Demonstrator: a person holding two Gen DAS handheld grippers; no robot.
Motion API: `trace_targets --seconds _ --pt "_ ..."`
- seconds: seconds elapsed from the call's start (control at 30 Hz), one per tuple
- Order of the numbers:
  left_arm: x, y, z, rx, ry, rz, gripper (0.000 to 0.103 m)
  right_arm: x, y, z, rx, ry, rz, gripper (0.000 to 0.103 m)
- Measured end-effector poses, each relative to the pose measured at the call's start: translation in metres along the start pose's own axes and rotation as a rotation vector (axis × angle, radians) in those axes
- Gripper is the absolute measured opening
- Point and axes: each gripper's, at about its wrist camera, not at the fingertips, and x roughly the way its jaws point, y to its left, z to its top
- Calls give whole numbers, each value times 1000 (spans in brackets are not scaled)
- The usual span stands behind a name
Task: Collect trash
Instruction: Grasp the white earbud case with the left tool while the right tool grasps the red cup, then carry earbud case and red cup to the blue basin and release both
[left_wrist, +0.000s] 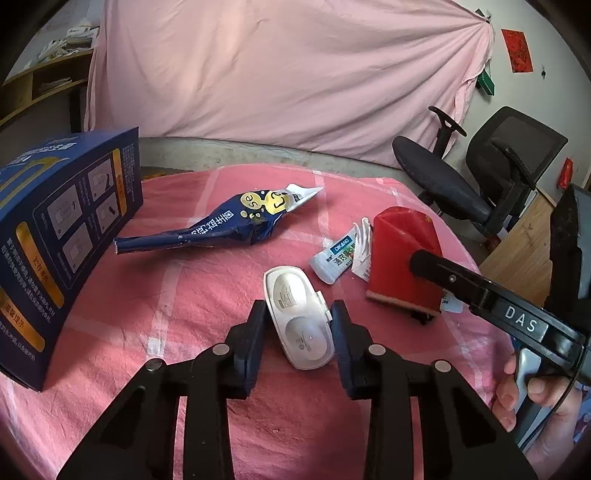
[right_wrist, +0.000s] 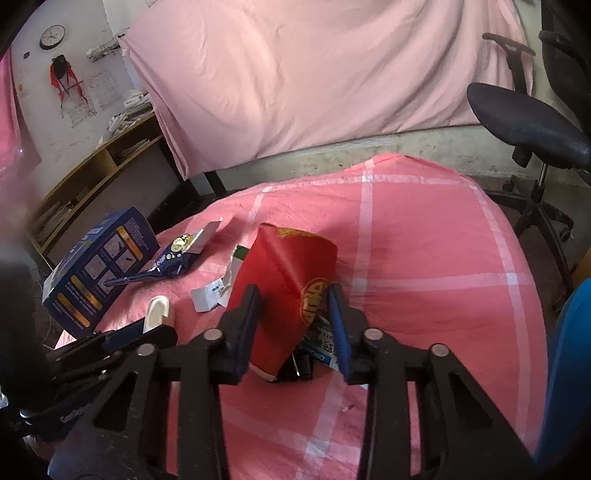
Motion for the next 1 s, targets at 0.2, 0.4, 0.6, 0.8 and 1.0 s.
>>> trace_targets --seconds 0.2,0.4,0.6,0.8,1.0 --pt "-12 0 -2 -8 -51 14 29 -18 9 -8 -15 -52 27 47" --pt "-36 -7 -4 -10 -140 35 29 -52 24 -19 -66 -192 29 46" --pt "-68 -29 3 23 -281 22 29 -98 33 -28 -123 -371 -8 46" --pt "-100 -73 13 116 -438 -29 29 -164 38 -38 -150 -611 -104 46" --pt "-116 -138 14 259 -540 -114 29 -221 20 -49 -120 -779 -219 46"
